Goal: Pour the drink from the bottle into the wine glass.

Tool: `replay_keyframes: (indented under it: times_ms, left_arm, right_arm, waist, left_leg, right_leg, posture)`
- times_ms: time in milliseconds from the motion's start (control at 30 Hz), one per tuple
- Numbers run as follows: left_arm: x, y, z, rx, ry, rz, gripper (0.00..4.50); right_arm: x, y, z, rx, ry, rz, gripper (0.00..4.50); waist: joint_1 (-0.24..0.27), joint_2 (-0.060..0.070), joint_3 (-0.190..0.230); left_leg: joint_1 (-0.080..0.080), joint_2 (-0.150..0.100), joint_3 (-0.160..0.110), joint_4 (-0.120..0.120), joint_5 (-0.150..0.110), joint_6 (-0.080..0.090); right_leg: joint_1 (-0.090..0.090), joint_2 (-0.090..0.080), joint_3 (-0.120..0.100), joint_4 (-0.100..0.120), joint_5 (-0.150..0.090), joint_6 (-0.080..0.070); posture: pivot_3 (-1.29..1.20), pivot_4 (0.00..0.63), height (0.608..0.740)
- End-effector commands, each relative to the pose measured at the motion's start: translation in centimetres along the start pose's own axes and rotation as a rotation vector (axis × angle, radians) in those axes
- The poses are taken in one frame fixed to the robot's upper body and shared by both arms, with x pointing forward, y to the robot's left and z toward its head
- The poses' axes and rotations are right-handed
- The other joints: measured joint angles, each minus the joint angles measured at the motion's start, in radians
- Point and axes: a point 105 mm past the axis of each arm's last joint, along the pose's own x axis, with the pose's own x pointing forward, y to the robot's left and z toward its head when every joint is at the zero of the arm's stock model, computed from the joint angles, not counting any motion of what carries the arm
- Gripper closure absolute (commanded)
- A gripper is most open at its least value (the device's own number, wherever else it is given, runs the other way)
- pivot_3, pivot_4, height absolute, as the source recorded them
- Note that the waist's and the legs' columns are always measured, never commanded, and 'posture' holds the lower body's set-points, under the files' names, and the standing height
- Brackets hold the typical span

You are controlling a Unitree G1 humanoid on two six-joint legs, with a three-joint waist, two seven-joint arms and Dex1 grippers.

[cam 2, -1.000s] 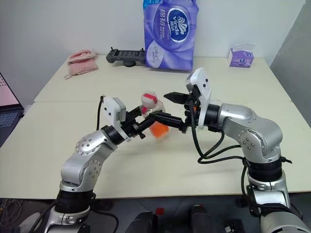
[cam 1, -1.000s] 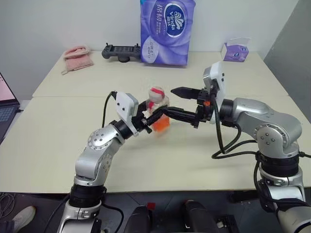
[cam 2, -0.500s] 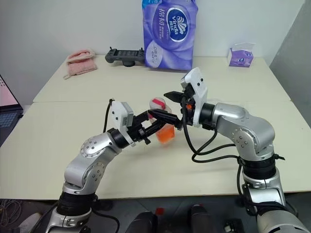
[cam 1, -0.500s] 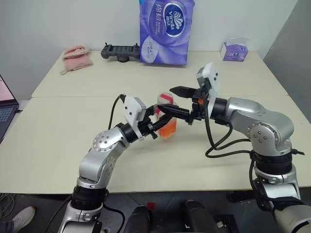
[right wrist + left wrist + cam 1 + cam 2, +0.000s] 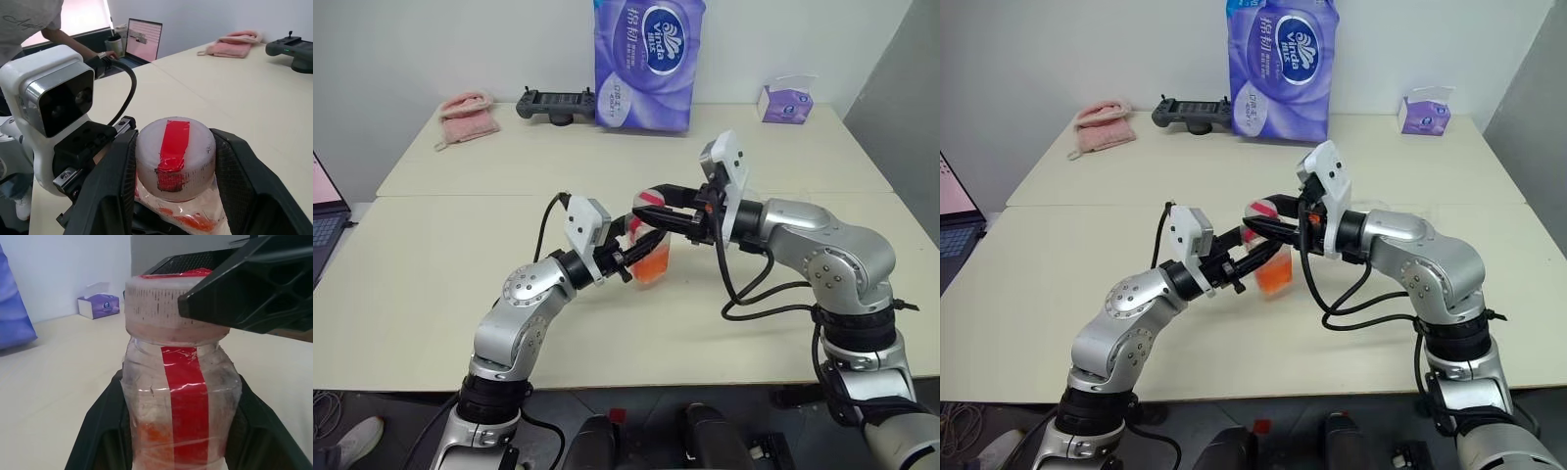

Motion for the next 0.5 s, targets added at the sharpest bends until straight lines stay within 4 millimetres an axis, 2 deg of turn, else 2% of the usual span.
replay_keyframes:
  times_ms: [33,67,167,300,400,467,500]
  left_arm:
    - [-0.4,-1.0,1.9,0.003,-0.05,-0.078,2.7]
    - [-0.5,-1.0,1.8,0.002,-0.042,-0.089,2.7]
    - [-0.5,-1.1,1.8,0.002,-0.029,-0.107,2.71]
    - [-0.4,-1.0,1.9,0.005,-0.022,-0.114,2.71]
    - [-0.4,-0.9,1.9,0.009,-0.022,-0.113,2.71]
    - [-0.4,-0.9,1.9,0.01,-0.023,-0.113,2.71]
    - [-0.3,-0.9,1.9,0.011,-0.023,-0.112,2.71]
  right_arm:
    - [-3.9,5.7,0.6,-0.067,0.032,0.528,2.6]
    - [-4.6,6.1,0.4,-0.075,0.058,0.607,2.6]
    - [-4.0,4.4,1.2,-0.113,0.044,0.603,2.6]
    - [-3.2,2.8,1.1,-0.166,0.074,0.582,2.6]
    - [-2.9,2.3,1.2,-0.152,0.078,0.571,2.6]
    - [-2.9,2.1,1.7,-0.13,0.06,0.564,1.86]
    - [-2.9,2.1,1.8,-0.126,0.055,0.566,1.63]
  waist:
    - [0.007,0.0,0.001]
    - [0.009,0.0,0.002]
    - [-0.004,0.0,0.002]
    - [-0.013,0.0,0.002]
    - [-0.012,0.001,0.002]
    - [-0.009,0.001,0.002]
    - [-0.009,0.001,0.002]
  left_leg:
    - [-0.001,0.0,0.0,0.0,0.0,0.0]
    - [-0.001,0.0,-0.001,0.0,0.0,0.0]
    - [0.0,0.0,0.001,0.0,-0.001,0.002]
    - [0.005,0.003,0.004,0.0,-0.001,0.002]
    - [0.005,0.004,0.002,-0.001,-0.001,0.002]
    - [0.003,0.004,0.002,0.0,-0.001,0.002]
    - [0.002,0.003,0.002,0.0,-0.001,0.002]
  right_leg:
    - [0.0,0.0,0.0,-0.001,0.0,0.0]
    - [0.0,-0.001,-0.001,-0.002,0.0,0.0]
    - [0.001,-0.002,0.0,-0.003,0.0,0.001]
    - [0.002,0.002,0.002,0.002,-0.002,0.003]
    - [0.001,0.005,0.002,0.002,-0.002,0.003]
    - [0.001,0.005,0.002,0.001,-0.002,0.002]
    - [0.0,0.003,0.002,0.0,0.001,-0.002]
  posture:
    - [0.0,0.15,0.74]
    - [0.0,0.15,0.74]
    - [0.0,0.15,0.74]
    - [0.0,0.15,0.74]
    - [0.0,0.15,0.74]
    - [0.0,0.15,0.74]
    - [0.0,0.15,0.74]
